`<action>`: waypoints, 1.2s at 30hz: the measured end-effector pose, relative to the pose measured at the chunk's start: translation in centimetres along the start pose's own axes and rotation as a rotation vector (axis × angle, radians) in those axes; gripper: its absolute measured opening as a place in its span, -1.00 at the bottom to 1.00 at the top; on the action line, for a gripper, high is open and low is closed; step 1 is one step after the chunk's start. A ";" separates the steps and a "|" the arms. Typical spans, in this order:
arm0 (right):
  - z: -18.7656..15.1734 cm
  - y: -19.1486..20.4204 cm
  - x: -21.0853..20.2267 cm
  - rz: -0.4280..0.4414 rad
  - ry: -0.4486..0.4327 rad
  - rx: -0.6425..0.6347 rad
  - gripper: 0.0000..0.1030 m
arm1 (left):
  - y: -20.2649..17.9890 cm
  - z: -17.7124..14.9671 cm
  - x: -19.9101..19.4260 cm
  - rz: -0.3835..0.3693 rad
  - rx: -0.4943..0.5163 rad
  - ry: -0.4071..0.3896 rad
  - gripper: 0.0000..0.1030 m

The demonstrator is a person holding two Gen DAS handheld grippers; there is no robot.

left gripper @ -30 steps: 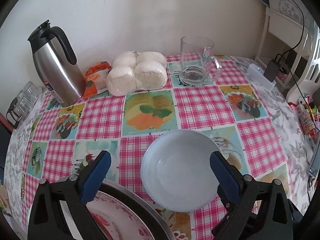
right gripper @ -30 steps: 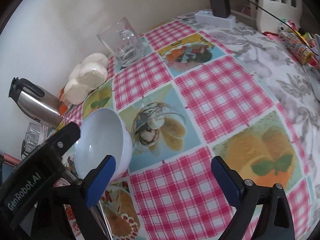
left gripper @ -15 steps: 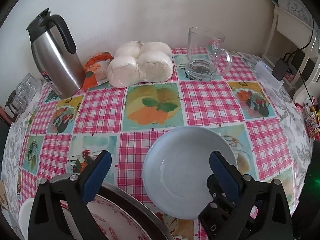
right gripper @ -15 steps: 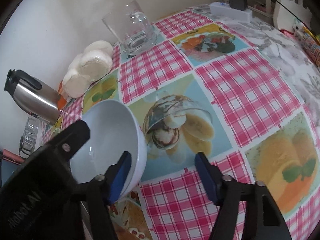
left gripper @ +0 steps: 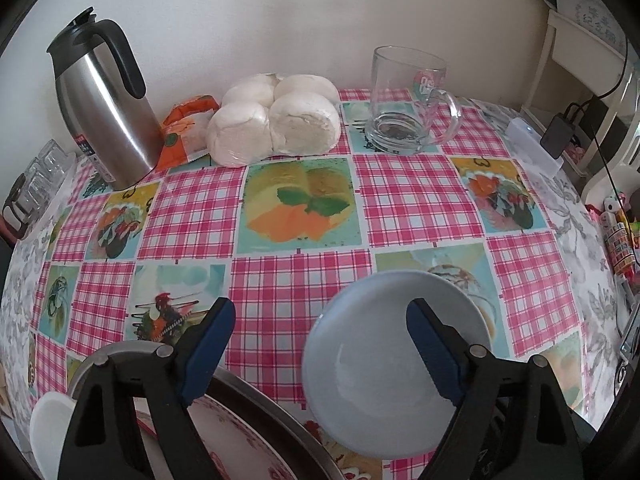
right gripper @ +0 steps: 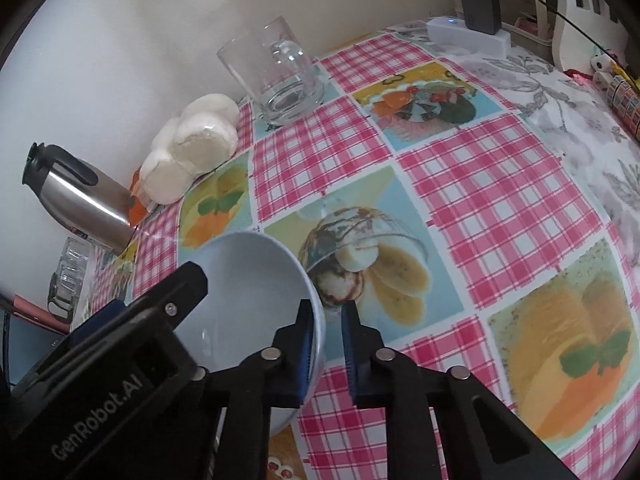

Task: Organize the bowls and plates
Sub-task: 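Close both grippers side by side on the rim of the light blue bowl, then lift the light blue bowl with both grippers and carry it over the basin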

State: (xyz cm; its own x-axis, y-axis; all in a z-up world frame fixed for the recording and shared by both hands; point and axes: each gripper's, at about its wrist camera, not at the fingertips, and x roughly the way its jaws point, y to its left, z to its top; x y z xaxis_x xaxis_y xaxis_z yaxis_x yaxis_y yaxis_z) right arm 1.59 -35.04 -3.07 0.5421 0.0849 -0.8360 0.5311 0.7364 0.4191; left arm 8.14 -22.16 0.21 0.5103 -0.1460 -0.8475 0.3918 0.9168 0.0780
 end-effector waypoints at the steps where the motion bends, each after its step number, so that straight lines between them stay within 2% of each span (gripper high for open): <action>1: 0.0 -0.1 -0.1 -0.003 -0.001 -0.003 -0.80 | -0.1 0.0 0.0 -0.003 0.003 0.001 0.67; 4: 0.0 -0.3 -0.2 -0.007 0.001 -0.009 -0.80 | -0.4 -0.1 0.0 -0.018 0.008 0.008 0.56; 13: 0.2 -1.2 -0.3 0.005 0.012 -0.002 -0.80 | -0.6 -0.3 0.4 -0.023 0.006 0.025 0.54; 15: 0.4 -1.7 -0.5 0.010 0.011 0.016 -0.80 | -0.6 -0.5 0.6 -0.024 0.006 0.034 0.43; 16: 0.4 -1.8 -0.5 0.007 0.015 0.020 -0.80 | -0.6 -0.5 0.8 -0.029 0.005 0.044 0.29; 19: 0.6 -2.3 -0.6 0.011 0.016 0.037 -0.80 | -0.9 -0.8 1.3 -0.039 0.008 0.066 0.20; 23: 0.6 -2.7 -0.4 0.022 0.024 0.056 -0.80 | -1.6 -1.2 1.9 -0.057 0.024 0.093 -0.20; 27: 0.5 -2.8 -0.2 0.020 0.026 0.064 -0.80 | -2.0 -1.7 2.8 -0.071 0.034 0.122 -0.32; 31: 0.4 -3.2 -0.2 0.038 0.030 0.086 -0.79 | -2.2 -2.0 3.1 -0.089 0.039 0.126 -0.39; 34: 0.4 -3.1 -0.2 0.045 0.031 0.088 -0.79 | -2.0 -2.1 3.4 -0.122 0.024 0.131 -0.57; 36: 0.4 -3.0 -0.2 0.045 0.034 0.087 -0.79 | -2.0 -2.1 3.4 -0.133 0.014 0.131 -0.59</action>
State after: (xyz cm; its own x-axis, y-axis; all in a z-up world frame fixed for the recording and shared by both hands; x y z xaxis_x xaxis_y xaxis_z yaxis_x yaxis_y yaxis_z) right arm 0.14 -37.51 -4.06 0.5449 0.1404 -0.8267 0.5623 0.6702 0.4844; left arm 7.50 -23.69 -3.91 0.3502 -0.2147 -0.9117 0.4604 0.8872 -0.0321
